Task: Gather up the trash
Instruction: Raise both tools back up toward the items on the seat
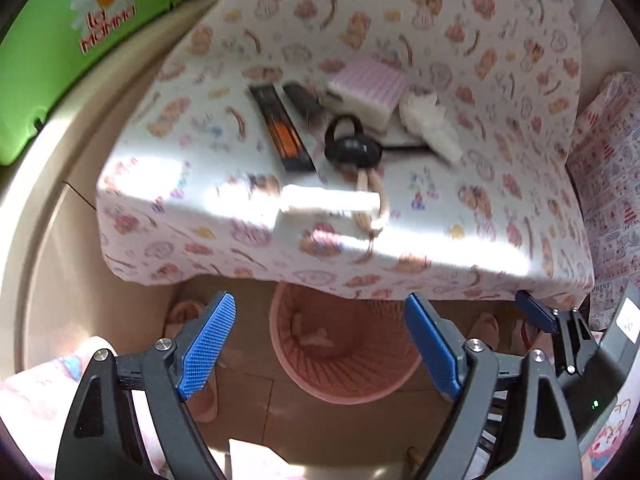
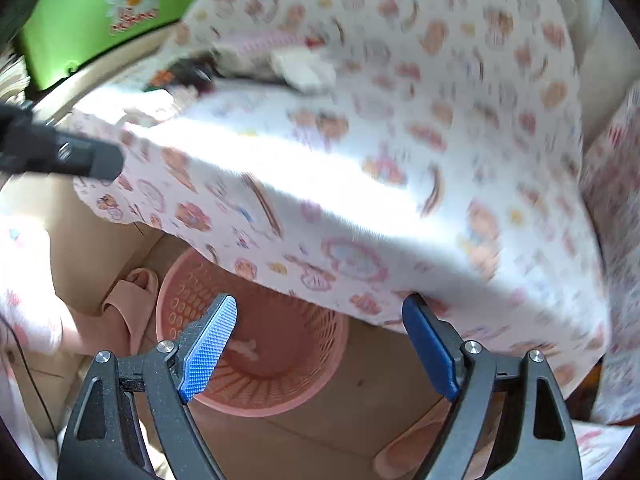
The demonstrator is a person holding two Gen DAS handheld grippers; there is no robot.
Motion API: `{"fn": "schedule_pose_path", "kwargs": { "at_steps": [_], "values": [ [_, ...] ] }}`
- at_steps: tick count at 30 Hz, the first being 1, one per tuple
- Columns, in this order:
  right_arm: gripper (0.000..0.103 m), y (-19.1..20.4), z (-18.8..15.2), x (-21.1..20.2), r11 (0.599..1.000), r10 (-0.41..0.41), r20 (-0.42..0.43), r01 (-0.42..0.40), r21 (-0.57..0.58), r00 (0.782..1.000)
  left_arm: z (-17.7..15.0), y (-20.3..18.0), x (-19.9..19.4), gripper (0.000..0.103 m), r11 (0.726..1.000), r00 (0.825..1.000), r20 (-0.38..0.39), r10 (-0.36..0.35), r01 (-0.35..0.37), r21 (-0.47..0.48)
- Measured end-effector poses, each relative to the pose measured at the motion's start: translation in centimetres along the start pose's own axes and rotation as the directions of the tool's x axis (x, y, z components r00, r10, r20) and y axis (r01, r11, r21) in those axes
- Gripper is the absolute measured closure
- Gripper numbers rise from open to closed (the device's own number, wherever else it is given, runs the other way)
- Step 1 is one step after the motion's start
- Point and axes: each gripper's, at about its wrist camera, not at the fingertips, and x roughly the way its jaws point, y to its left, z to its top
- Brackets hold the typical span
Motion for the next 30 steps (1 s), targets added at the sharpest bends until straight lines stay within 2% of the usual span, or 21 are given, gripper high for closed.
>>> {"fn": "schedule_pose_path", "kwargs": {
  "at_steps": [2, 6, 10, 13, 15, 17, 20, 24, 30],
  "values": [
    [0.016, 0.2, 0.5, -1.3, 1.0, 0.0, 0.031, 0.0, -0.008, 1.0, 0.5, 0.2, -1.1, 0.017, 1.0, 1.0, 0.031, 0.003, -0.004, 0.026],
    [0.012, 0.0, 0.6, -2.8, 0.999, 0.032, 0.075, -0.035, 0.035, 0.997, 0.7, 0.3, -3.5, 0.007, 0.999, 0.991, 0.13, 0.025, -0.031, 0.039],
    [0.011, -0.4, 1.1, -3.9, 0.997, 0.035, 0.121, -0.043, 0.065, 0.992, 0.7, -0.3, -4.4, 0.005, 0.989, 0.976, 0.196, 0.093, -0.113, 0.096],
    [0.011, -0.9, 1.3, -4.4, 0.996, 0.027, 0.138, -0.038, 0.082, 0.99, 0.4, -1.5, -3.6, 0.002, 0.966, 0.965, 0.209, 0.159, -0.196, 0.171],
    [0.011, -1.3, 1.5, -4.4, 0.996, 0.014, 0.141, -0.027, 0.09, 0.99, 0.5, -1.6, -3.0, 0.002, 0.969, 0.971, 0.19, 0.145, -0.178, 0.169],
    [0.01, -1.8, 1.7, -4.6, 0.994, 0.003, 0.149, -0.02, 0.111, 0.989, 0.9, -1.0, -2.5, 0.002, 0.981, 0.977, 0.168, 0.129, -0.15, 0.122],
    [0.01, -2.6, 1.7, -4.9, 0.99, 0.0, 0.156, -0.022, 0.14, 0.988, 1.5, 0.0, -2.1, 0.002, 0.996, 0.987, 0.15, 0.062, -0.072, 0.055],
    [0.01, -3.1, 1.6, -5.2, 0.986, 0.005, 0.169, -0.033, 0.163, 0.986, 2.1, 0.7, -2.0, 0.002, 1.0, 0.984, 0.176, -0.029, 0.029, 0.0],
    [0.01, -3.2, 1.7, -5.6, 0.986, 0.0, 0.182, -0.031, 0.163, 0.983, 2.8, 1.2, -0.8, 0.003, 0.997, 0.974, 0.224, -0.043, 0.057, -0.056]
  ]
}}
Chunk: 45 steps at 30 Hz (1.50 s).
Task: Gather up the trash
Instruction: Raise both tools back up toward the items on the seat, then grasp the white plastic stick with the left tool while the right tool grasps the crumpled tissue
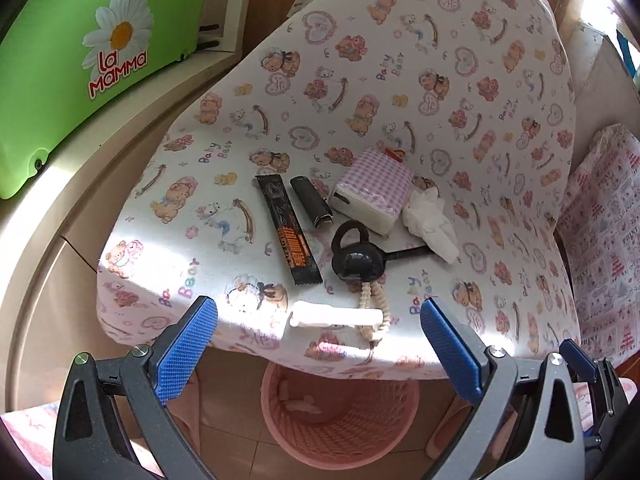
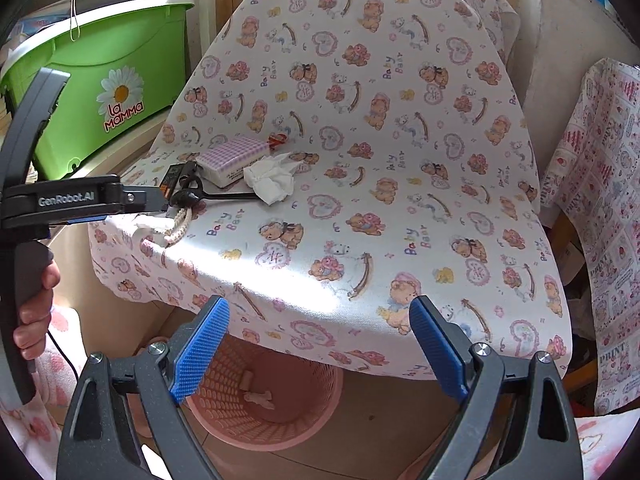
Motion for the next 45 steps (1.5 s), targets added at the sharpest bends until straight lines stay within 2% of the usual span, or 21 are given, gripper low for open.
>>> {"fn": "schedule_pose_path", "kwargs": {
  "at_steps": [5, 11, 16, 20, 22, 23, 36, 41, 45],
  "values": [
    [0.01, -0.2, 0.2, -0.2, 1.0, -0.008, 0.01, 0.008, 0.0, 1.0, -0.5, -0.4, 0.7, 0.007, 1.0, 1.0, 0.0, 0.003, -0.003, 0.016],
    [0.01, -0.8, 0.3, -0.4, 0.999, -0.01, 0.015, 0.009, 0.034, 1.0, -0.9, -1.0, 1.2, 0.009, 0.997, 0.999, -0.003, 0.041, -0.041, 0.061],
    [0.01, -1.2, 0.3, -0.5, 0.999, -0.015, 0.014, 0.014, 0.05, 1.0, -1.1, -1.2, 1.4, 0.011, 0.997, 0.999, -0.003, 0.037, -0.037, 0.069],
    [0.01, -1.2, 0.3, -0.4, 0.998, -0.015, 0.011, 0.014, 0.056, 1.0, -1.0, -1.3, 1.5, 0.024, 0.997, 0.999, 0.022, 0.046, -0.047, 0.061],
    [0.01, -1.2, 0.3, -0.3, 0.998, -0.017, 0.008, 0.017, 0.055, 1.0, -1.1, -1.6, 1.4, 0.046, 0.994, 0.998, 0.024, 0.059, -0.061, 0.086],
    [0.01, -1.2, 0.3, -0.3, 0.998, -0.019, 0.009, 0.019, 0.053, 1.0, -1.1, -1.7, 1.4, 0.051, 0.994, 0.998, 0.024, 0.062, -0.064, 0.094],
    [0.01, -1.2, 0.6, -0.3, 0.998, -0.029, 0.025, 0.027, 0.052, 0.999, 0.0, -0.4, -2.1, 0.052, 1.0, 0.992, 0.127, 0.009, -0.013, 0.027],
    [0.01, -0.1, 4.2, 0.3, 0.999, 0.042, 0.107, -0.04, -0.019, 0.993, 0.3, 0.1, -2.5, 0.052, 1.0, 0.99, 0.143, 0.013, -0.014, 0.009],
    [0.01, -0.4, 5.7, 1.9, 0.996, 0.083, 0.141, -0.088, 0.03, 0.987, 0.0, 0.2, -2.5, 0.052, 0.999, 0.989, 0.146, 0.035, -0.038, 0.017]
  ]
}}
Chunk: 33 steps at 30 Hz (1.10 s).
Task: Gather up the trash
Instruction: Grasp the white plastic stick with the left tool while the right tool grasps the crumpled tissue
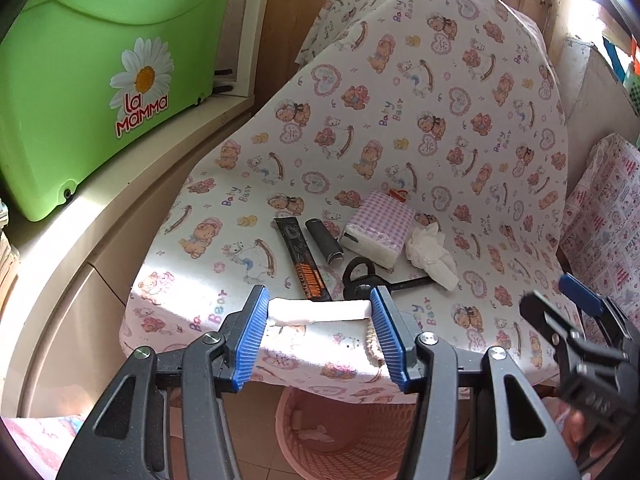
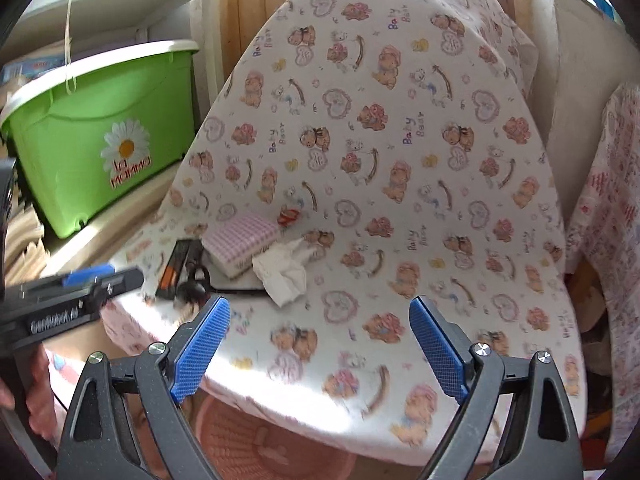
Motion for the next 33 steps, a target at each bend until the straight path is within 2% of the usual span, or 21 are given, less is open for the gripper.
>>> {"fn": "schedule_pose_path", "kwargs": {
  "at_steps": [4, 6, 8, 11, 14, 16, 18, 19, 20, 21, 23, 28, 33],
  "values": [
    [0.015, -0.6, 0.7, 2.2, 0.991, 0.091, -0.001, -0.09, 0.103, 0.996, 0.2, 0.2, -0.1, 0.052, 1.0, 1.0, 0.004, -0.01, 0.01, -0.018],
    [0.024, -0.5, 0.9, 3.6, 0.986, 0.106, 0.002, -0.106, 0.127, 0.994, 0.3, 0.2, 0.0, 0.052, 1.0, 1.0, 0.006, -0.003, 0.003, -0.014],
    [0.033, -0.2, 0.7, 4.9, 0.984, 0.115, 0.013, -0.116, 0.132, 0.993, 0.2, 0.3, 0.1, 0.052, 1.0, 1.0, 0.004, 0.006, -0.006, -0.014],
    [0.051, 0.3, 0.1, 6.7, 0.987, 0.109, -0.024, -0.106, 0.119, 0.994, 0.1, 0.5, 0.4, 0.052, 1.0, 1.0, -0.005, 0.008, -0.008, -0.021],
    [0.054, 1.1, -0.3, 7.8, 0.992, 0.098, -0.036, -0.095, 0.088, 0.994, 0.2, 0.7, 0.6, 0.052, 1.0, 1.0, -0.009, 0.01, -0.011, -0.029],
    [0.06, 1.6, -0.4, 8.3, 0.994, 0.097, -0.043, -0.094, 0.064, 0.994, 0.2, 0.8, 0.6, 0.052, 0.999, 1.0, -0.011, 0.008, -0.008, -0.031],
    [0.082, 1.9, -0.5, 8.7, 0.991, 0.124, -0.063, -0.121, 0.057, 0.99, 0.3, 0.7, 0.7, 0.052, 1.0, 1.0, -0.01, 0.006, -0.006, -0.03],
    [0.085, 2.1, -0.6, 8.9, 0.992, 0.123, -0.073, -0.12, 0.046, 0.99, 0.3, 0.6, 0.7, 0.052, 1.0, 1.0, -0.01, 0.005, -0.005, -0.027],
    [0.094, 2.3, -0.7, 8.8, 0.995, 0.097, -0.066, -0.095, 0.027, 0.993, 0.2, 0.6, 0.6, 0.052, 1.0, 1.0, -0.011, 0.005, -0.005, -0.024],
    [0.097, 2.5, -0.7, 8.8, 0.997, 0.076, -0.075, -0.075, 0.01, 0.994, 0.2, 0.5, 0.6, 0.052, 1.0, 1.0, -0.011, 0.005, -0.006, -0.021],
    [0.098, 2.3, -0.8, 8.4, 0.997, 0.073, -0.074, -0.072, 0.02, 0.995, 0.1, 0.4, 0.6, 0.052, 1.0, 1.0, -0.012, 0.006, -0.006, -0.015],
    [0.098, 0.6, -0.7, 5.8, 0.987, 0.101, -0.045, -0.095, 0.13, 0.994, 0.2, 0.0, 0.5, 0.052, 1.0, 1.0, -0.01, 0.004, -0.005, -0.004],
    [0.098, -0.4, -1.0, 3.1, 0.984, 0.11, -0.06, -0.1, 0.149, 0.992, 0.3, -0.4, 0.2, 0.052, 1.0, 1.0, 0.009, -0.008, 0.008, 0.004]
  ]
}}
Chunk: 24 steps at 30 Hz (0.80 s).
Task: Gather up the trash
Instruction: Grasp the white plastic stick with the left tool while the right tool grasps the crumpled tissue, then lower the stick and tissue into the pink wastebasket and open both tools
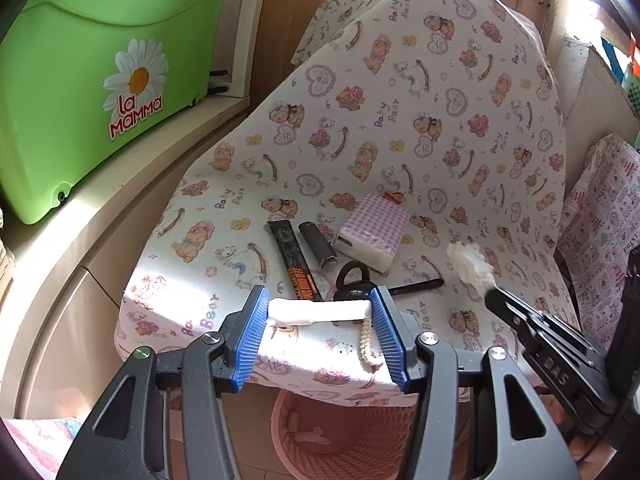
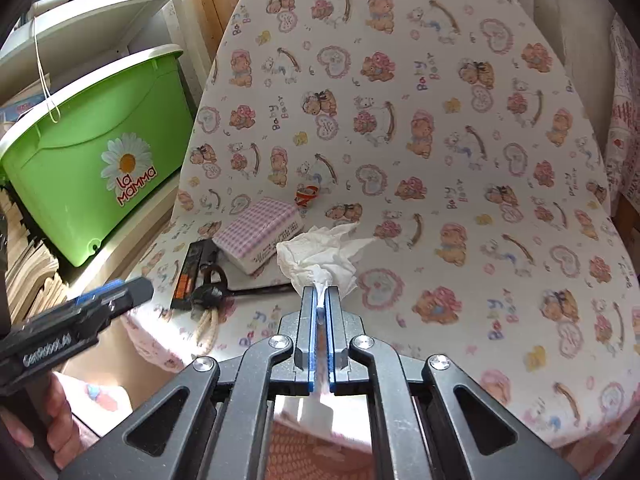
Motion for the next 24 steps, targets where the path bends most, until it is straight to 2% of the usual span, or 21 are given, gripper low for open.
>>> {"fn": "schedule_pose_path", "kwargs": {
  "at_steps": [10, 13, 16, 19, 22, 24],
  "values": [
    [0.098, -0.8, -0.2, -4.5, 1.0, -0.008, 0.044, 0.009, -0.027, 0.999, 0.1, -0.5, -1.0, 0.052, 1.0, 1.0, 0.008, -0.016, 0.016, 0.009],
    [0.098, -0.7, -0.3, -5.4, 0.998, -0.053, -0.026, 0.052, -0.022, 0.998, -0.2, -1.1, -2.0, 0.052, 0.998, 0.999, 0.011, -0.052, 0.052, 0.031],
    [0.098, -0.1, -0.9, -7.0, 1.0, 0.02, -0.043, -0.021, -0.02, 0.999, -0.4, -1.7, -3.0, 0.052, 0.996, 0.997, 0.003, -0.075, 0.074, 0.054],
    [0.098, 0.8, -2.0, -8.3, 0.998, 0.027, -0.043, -0.03, -0.062, 0.999, -0.9, -2.0, -3.2, 0.052, 0.994, 0.995, -0.038, -0.093, 0.095, 0.05],
    [0.098, 1.0, -3.6, -8.8, 0.997, 0.061, -0.082, -0.064, -0.04, 0.995, -1.5, -2.1, -2.7, 0.052, 0.994, 0.992, -0.087, -0.09, 0.094, 0.046],
    [0.098, 1.3, -4.8, -9.0, 0.997, 0.05, -0.094, -0.055, -0.053, 0.994, -1.8, -2.4, -2.3, 0.052, 0.994, 0.99, -0.107, -0.087, 0.093, 0.051]
  ]
}}
